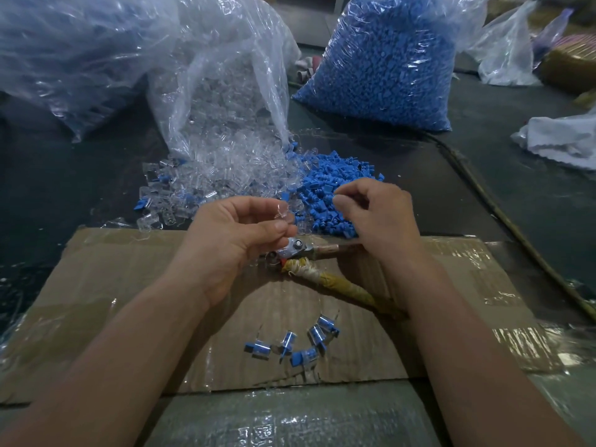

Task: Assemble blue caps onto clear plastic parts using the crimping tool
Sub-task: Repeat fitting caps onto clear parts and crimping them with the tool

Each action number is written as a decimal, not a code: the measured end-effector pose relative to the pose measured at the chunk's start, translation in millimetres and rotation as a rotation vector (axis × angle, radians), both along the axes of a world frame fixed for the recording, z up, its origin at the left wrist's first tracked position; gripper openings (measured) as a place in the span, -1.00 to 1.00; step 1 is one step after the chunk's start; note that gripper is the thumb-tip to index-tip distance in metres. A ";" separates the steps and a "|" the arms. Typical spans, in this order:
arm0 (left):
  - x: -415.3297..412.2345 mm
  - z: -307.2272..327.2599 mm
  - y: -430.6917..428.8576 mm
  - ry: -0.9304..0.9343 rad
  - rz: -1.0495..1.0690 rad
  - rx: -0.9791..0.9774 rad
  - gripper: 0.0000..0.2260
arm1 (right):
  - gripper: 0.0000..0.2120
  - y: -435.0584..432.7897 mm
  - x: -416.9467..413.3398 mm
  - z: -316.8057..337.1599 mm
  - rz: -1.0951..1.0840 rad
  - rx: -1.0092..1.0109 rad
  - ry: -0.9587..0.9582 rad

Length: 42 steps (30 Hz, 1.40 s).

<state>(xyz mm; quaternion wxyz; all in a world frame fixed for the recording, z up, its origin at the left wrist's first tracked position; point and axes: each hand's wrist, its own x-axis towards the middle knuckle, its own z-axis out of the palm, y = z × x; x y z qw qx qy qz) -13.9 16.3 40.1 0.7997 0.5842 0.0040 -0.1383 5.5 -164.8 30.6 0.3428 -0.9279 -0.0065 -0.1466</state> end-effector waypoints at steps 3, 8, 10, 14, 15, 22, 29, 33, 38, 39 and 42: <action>0.2 0.5 0.7 -0.010 0.008 0.006 -0.72 | -0.76 10.8 -14.4 13.3 0.113 0.295 0.039; 0.1 -1.2 1.2 -0.035 0.033 0.013 -0.75 | -0.77 31.1 -30.3 25.9 0.217 0.499 0.060; 0.1 -2.6 1.9 -0.043 0.042 0.030 -0.76 | -0.78 35.1 -31.2 25.5 0.215 0.491 0.075; -0.3 -2.2 1.8 -0.127 0.043 0.159 -0.79 | -0.79 36.5 -30.7 24.6 0.222 0.495 0.116; -0.5 -2.0 1.0 -0.150 0.038 0.185 -0.81 | -0.80 36.2 -30.7 24.2 0.227 0.498 0.124; -3.0 0.3 -0.9 -0.216 0.058 0.199 -0.80 | -0.88 32.1 -29.8 24.0 0.330 0.633 0.253; -4.3 1.8 -0.1 -0.291 0.057 0.245 -0.82 | -0.74 28.2 -27.7 20.5 0.388 0.646 0.317; -4.9 2.0 0.7 -0.308 0.044 0.244 -0.83 | -0.75 29.7 -28.9 20.1 0.460 0.774 0.343; 0.4 2.5 8.3 -0.238 -0.066 0.192 -0.73 | -0.75 27.1 -27.4 21.0 0.418 0.725 0.325; 0.6 3.0 8.8 -0.235 -0.089 0.185 -0.79 | -0.74 26.7 -27.7 21.2 0.418 0.714 0.326; -0.9 3.9 8.5 -0.254 -0.100 0.205 -0.91 | -0.73 26.7 -29.4 22.3 0.446 0.687 0.331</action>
